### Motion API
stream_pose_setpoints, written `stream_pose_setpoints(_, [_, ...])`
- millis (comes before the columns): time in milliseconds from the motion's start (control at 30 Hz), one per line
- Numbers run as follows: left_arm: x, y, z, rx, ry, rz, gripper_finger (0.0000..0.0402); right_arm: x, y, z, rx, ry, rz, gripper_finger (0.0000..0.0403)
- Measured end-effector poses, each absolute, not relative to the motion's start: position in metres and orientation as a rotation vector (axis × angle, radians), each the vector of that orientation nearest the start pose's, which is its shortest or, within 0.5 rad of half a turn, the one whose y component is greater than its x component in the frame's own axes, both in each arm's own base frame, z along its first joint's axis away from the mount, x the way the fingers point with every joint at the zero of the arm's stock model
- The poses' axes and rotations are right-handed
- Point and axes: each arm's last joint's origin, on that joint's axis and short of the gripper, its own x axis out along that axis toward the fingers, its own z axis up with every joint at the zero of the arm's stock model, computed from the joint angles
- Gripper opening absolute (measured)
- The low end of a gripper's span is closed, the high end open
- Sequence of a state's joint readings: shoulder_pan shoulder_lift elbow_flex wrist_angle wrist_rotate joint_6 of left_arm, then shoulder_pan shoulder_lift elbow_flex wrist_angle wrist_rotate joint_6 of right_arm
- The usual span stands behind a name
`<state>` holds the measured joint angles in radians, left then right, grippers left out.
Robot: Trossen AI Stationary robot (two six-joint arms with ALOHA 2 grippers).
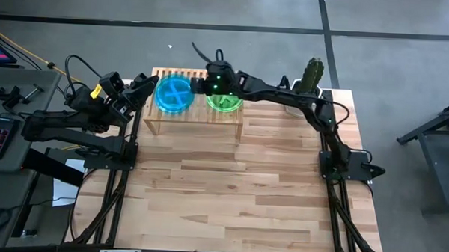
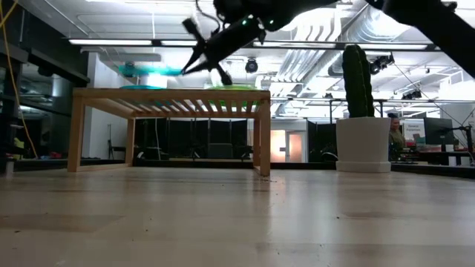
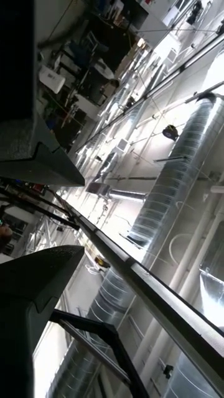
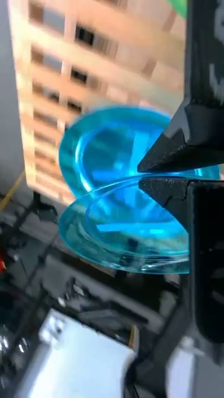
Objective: Place and stack plates onto a shelf
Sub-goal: Stack the blue plate on top of the blue plate on the shelf, then return to Home Position
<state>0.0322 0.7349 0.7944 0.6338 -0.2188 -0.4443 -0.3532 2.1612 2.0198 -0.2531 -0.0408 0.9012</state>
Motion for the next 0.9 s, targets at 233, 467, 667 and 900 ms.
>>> stream_pose_setpoints(233, [0.139, 0.011, 0.416, -0.489, -0.735, 0.083, 0.0156, 0.482, -0.18, 0.293, 0.98, 0.207, -0.603, 0.0])
stream_pose_setpoints(467, [0.139, 0.011, 0.416, -0.489, -0.735, 0.083, 0.0156, 0.482, -0.181, 0.292, 0.991, 0.192, -0.628, 0.0])
stream_pose_setpoints(667, [0.139, 0.011, 0.416, -0.489, -0.735, 0.083, 0.0156, 0.484, -0.18, 0.293, 0.987, 0.195, -0.585, 0.0018])
stream_pose_setpoints(900, [0.139, 0.011, 0.416, -0.489, -0.734, 0.084, 0.0156, 0.489, -0.177, 0.303, 0.964, 0.135, -0.475, 0.0134])
